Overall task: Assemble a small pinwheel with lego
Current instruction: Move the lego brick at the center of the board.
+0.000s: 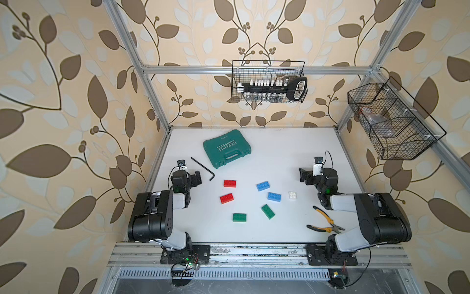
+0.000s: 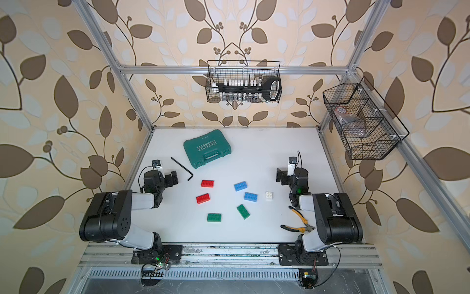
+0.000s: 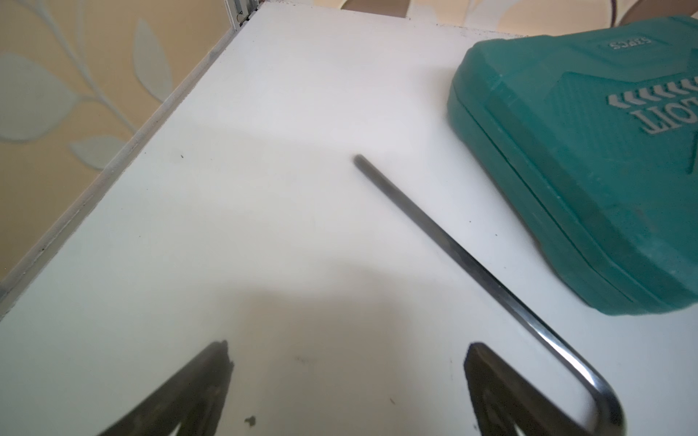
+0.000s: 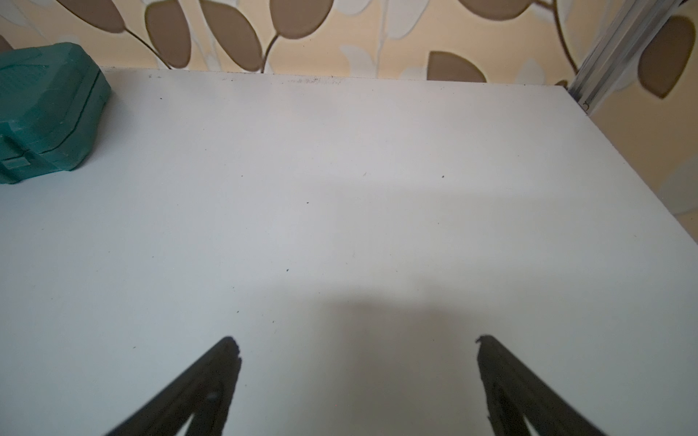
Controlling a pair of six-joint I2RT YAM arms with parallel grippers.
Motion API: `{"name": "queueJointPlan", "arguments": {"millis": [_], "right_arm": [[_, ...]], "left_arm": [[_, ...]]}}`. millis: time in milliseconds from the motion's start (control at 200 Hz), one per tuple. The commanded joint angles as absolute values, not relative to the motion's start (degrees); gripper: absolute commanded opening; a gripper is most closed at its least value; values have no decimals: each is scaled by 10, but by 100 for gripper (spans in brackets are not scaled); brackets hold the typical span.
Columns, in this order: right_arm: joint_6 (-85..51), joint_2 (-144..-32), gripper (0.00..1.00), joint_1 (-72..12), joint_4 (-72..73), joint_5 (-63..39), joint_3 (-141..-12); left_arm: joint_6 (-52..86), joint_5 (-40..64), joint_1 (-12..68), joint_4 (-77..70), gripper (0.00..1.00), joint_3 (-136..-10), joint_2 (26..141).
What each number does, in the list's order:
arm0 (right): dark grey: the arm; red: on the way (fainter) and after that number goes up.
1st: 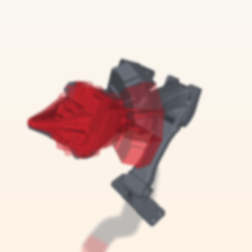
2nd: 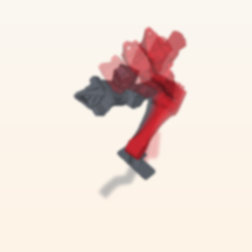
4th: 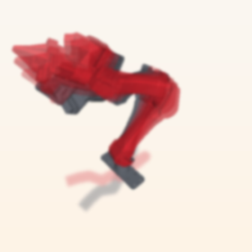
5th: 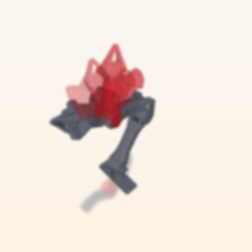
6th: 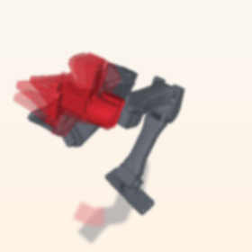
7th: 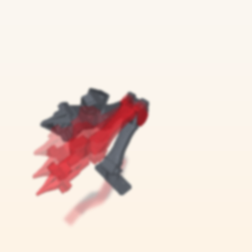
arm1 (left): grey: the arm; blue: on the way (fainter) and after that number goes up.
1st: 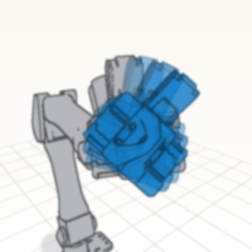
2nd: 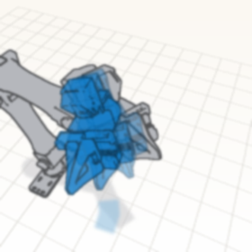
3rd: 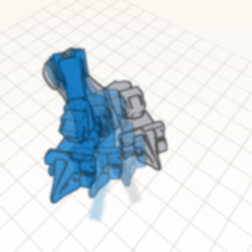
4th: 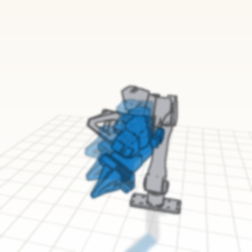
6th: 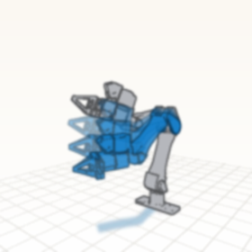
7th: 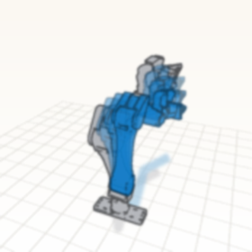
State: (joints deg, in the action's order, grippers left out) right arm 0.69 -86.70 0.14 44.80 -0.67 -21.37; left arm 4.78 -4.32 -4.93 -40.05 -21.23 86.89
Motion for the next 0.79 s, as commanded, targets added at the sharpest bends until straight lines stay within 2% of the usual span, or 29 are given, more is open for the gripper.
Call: {"name": "queueJointPlan", "arguments": {"millis": [0,660,790], "right_arm": [[2,-862,98,4,450,-15,-222],[0,-859,98,6,455,-18,-222],[15,-765,98,7,314,-50,-263]], "left_arm": [[53,-33,-52,-417,99,-223,854],[49,-41,-48,-427,99,-215,842],[88,-139,1,-217,99,-274,702]]}}
